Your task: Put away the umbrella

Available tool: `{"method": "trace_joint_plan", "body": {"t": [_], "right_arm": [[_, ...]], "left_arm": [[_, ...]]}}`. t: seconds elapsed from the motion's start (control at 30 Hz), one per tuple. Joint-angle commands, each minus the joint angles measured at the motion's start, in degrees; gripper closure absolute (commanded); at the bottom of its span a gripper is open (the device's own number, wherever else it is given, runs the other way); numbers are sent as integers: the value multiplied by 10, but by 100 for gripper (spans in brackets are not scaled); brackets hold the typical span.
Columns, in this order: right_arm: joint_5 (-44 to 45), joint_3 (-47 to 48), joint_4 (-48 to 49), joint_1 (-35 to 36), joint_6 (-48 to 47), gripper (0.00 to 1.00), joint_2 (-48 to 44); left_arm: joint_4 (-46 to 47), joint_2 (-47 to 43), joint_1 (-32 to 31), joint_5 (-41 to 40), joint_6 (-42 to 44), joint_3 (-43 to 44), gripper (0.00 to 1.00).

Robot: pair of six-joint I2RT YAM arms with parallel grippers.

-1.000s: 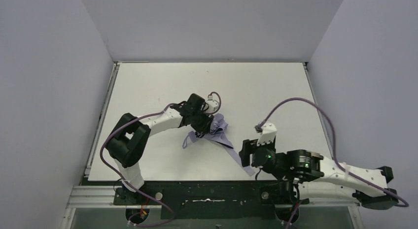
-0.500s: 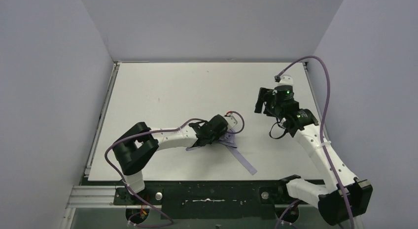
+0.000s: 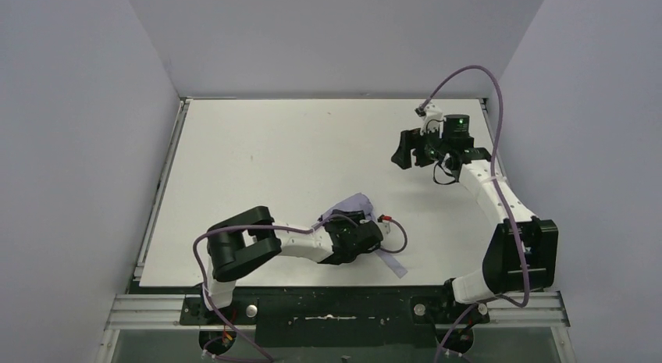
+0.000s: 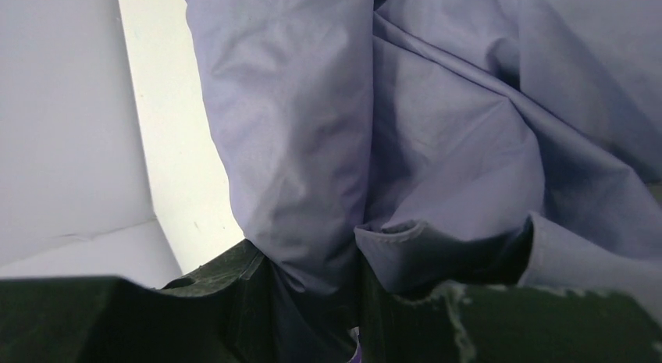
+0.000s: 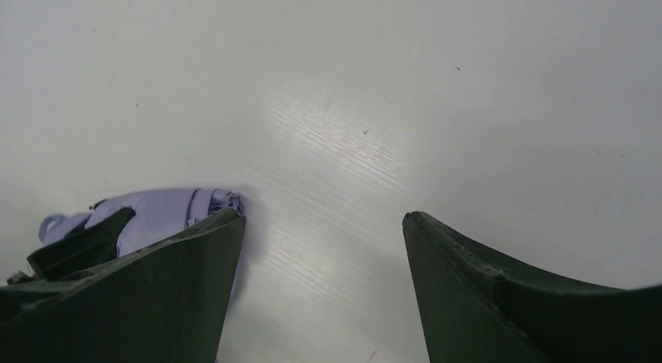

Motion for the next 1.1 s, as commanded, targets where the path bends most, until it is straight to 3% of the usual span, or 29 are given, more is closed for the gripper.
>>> {"method": "trace_joint_plan", "body": {"t": [0.0, 0.17, 0.23, 0.33, 0.53, 1.07], "right_arm": [[-163, 71, -75, 2, -219, 24, 59], [-250, 162, -301, 21, -481, 26, 133], [-241, 176, -351, 33, -577, 26, 150], [-223, 188, -381, 50, -638, 25, 164], [-183, 184, -407, 94, -694, 24, 174], [-180, 130, -404, 103, -735, 22, 169]], "left_arm": [[10, 44, -21, 71, 87, -23, 100], [34, 72, -30, 55, 145, -18, 100], [62, 76, -35, 56, 167, -22, 100], [100, 73, -37, 72, 203, -42, 100], [194, 83, -37, 103, 297, -71, 100], [395, 142, -23, 132, 478, -116, 100]]}}
